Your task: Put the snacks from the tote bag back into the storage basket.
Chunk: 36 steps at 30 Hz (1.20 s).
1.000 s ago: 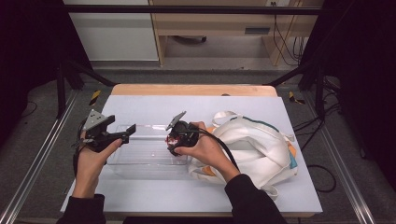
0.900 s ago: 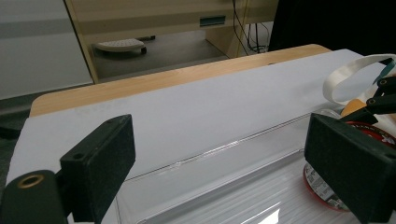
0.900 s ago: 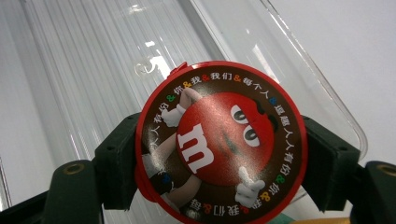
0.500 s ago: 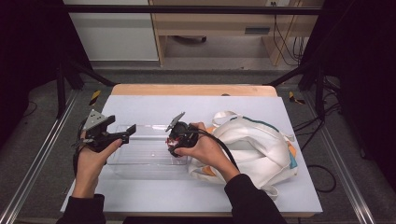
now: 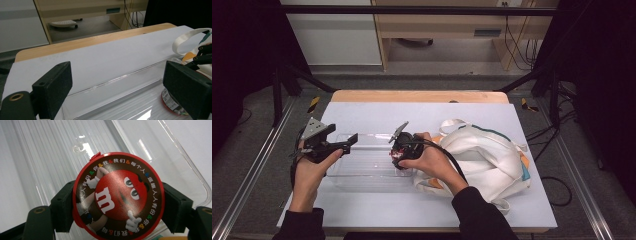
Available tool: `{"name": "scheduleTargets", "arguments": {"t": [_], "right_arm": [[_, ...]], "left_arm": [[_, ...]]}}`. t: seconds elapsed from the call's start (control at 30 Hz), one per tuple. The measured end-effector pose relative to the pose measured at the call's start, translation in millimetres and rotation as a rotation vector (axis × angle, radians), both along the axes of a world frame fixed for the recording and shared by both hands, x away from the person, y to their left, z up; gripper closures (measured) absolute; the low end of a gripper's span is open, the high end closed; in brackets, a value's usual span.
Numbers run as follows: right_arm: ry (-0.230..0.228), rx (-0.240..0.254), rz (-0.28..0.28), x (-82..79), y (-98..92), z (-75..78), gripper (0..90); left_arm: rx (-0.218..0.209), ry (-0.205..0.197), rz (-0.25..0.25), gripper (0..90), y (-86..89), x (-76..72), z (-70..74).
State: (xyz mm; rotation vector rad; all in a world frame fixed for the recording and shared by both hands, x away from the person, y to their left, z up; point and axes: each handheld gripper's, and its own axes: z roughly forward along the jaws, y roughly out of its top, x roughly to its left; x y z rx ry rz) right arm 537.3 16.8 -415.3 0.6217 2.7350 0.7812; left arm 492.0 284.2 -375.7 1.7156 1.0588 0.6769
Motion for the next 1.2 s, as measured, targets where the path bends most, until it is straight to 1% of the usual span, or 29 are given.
{"name": "scheduleTargets", "arguments": {"t": [0.17, 0.43, 0.53, 0.63, 0.73, 0.77, 0.87, 1.13, 1.2], "right_arm": [[0.005, -0.005, 0.000, 0.3, 1.1, -1.4, 25.9], [0.006, 0.002, -0.002, 1.8, 1.3, -2.4, 25.8], [0.016, 0.002, -0.002, 2.3, 1.0, -2.2, 25.7], [0.023, 0.011, 0.003, 2.8, 1.3, -2.8, 22.9], [0.009, 0.017, 0.007, 3.3, 0.7, -1.8, 18.9], [0.015, 0.020, 0.006, 3.1, 0.5, -1.3, 17.9], [0.011, 0.026, 0.010, 2.5, -1.0, 0.7, 16.0], [-0.024, 0.078, 0.016, -0.6, -4.3, 9.7, 13.7], [-0.028, 0.081, 0.019, -1.3, -5.5, 12.2, 13.5]], "left_arm": [[-0.003, -0.001, 0.001, 8.8, 0.7, 0.0, 0.3], [-0.003, 0.000, 0.002, 8.9, 0.9, 0.0, 0.2], [-0.002, 0.001, 0.001, 8.9, 0.7, 0.1, 0.1], [-0.003, 0.001, 0.000, 8.8, 0.6, 0.0, 0.1], [-0.003, 0.001, 0.000, 8.9, 0.9, 0.0, 0.2], [-0.003, 0.001, 0.000, 8.9, 0.9, -0.1, 0.3], [-0.004, 0.000, 0.001, 8.8, 1.7, -0.1, 0.5], [-0.007, -0.003, 0.005, 8.9, 3.4, -0.3, 1.2], [-0.007, -0.003, 0.005, 8.9, 3.8, -0.4, 1.4]]}}
